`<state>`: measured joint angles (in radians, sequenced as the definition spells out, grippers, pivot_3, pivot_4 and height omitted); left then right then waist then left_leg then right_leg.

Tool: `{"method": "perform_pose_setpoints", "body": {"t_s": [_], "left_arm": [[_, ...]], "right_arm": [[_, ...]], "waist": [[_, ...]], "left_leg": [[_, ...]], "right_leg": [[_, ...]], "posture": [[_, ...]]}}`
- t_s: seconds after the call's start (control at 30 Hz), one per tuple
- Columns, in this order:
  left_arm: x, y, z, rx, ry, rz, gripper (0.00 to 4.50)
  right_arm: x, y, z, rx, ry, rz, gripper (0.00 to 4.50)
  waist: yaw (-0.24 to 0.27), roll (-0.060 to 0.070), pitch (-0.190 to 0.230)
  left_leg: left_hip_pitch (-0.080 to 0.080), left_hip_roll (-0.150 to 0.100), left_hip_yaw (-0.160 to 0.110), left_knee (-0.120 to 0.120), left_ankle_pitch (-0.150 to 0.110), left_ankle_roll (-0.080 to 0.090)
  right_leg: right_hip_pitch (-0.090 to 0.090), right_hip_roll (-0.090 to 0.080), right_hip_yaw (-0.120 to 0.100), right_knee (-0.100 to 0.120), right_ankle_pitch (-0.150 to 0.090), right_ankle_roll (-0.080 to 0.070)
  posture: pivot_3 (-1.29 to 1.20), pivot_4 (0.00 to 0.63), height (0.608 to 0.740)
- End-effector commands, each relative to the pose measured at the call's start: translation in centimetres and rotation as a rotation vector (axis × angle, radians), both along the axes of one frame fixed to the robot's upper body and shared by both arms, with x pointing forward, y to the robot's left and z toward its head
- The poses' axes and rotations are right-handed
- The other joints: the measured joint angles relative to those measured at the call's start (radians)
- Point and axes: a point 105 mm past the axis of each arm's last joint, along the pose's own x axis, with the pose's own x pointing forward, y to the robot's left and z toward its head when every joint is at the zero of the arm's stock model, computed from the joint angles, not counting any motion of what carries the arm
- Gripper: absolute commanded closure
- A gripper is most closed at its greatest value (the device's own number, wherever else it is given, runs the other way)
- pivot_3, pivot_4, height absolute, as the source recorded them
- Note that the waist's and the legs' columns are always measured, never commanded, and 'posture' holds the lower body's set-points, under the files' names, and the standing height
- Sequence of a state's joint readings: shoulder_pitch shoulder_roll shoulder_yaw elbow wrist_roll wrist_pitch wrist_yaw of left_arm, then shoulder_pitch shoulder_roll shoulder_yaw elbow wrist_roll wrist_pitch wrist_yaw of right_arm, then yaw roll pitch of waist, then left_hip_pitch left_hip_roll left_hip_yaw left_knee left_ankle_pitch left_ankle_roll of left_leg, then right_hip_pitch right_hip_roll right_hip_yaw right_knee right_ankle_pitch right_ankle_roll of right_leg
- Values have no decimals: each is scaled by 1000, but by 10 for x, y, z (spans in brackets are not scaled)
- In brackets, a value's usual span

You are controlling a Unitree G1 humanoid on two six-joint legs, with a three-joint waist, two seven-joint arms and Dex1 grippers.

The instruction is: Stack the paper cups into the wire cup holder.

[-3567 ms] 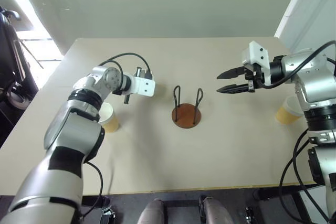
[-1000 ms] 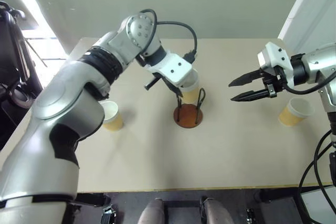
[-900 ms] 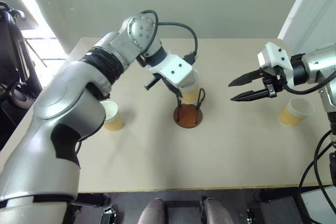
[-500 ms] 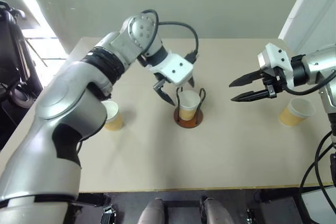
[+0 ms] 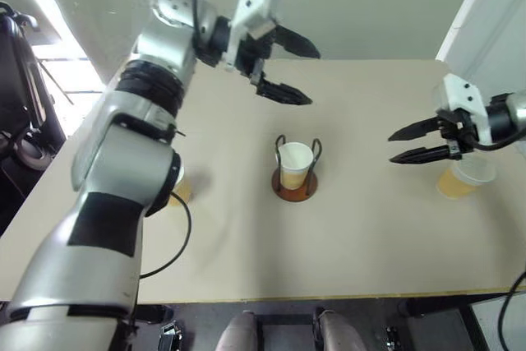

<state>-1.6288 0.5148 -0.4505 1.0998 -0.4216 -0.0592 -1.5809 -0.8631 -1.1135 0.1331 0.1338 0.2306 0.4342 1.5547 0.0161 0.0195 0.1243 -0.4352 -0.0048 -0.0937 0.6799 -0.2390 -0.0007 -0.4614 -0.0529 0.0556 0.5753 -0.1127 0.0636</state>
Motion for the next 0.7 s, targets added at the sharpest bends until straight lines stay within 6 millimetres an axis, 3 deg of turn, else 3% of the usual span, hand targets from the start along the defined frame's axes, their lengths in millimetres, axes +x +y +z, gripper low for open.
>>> {"method": "perform_pose_setpoints", "body": {"t_s": [0.03, 0.3, 0.7], "left_arm": [[-11, 7, -3, 43, 80, -28, 33], [-35, 0, -13, 52, 207, -140, 33], [-44, -3, -13, 31, 212, -200, 33]], "right_arm": [[-3, -17, 9, -64, -48, -31, 2398], [3, -51, -13, -276, -37, -75, 2398], [14, -103, -38, -443, 5, -186, 2398]], "waist": [[0, 0, 0], [5, 0, 0], [2, 1, 0]], "left_leg": [[0, 0, 0, 0, 0, 0], [1, -1, -1, 2, 0, 1], [6, 0, 1, 1, 1, 1]], "right_leg": [[0, 1, 0, 0, 0, 0], [1, 0, 0, 1, 1, -1], [5, -2, 1, 1, 2, 1]], "posture": [[0, 150, 740], [0, 150, 740], [0, 150, 740]]}}
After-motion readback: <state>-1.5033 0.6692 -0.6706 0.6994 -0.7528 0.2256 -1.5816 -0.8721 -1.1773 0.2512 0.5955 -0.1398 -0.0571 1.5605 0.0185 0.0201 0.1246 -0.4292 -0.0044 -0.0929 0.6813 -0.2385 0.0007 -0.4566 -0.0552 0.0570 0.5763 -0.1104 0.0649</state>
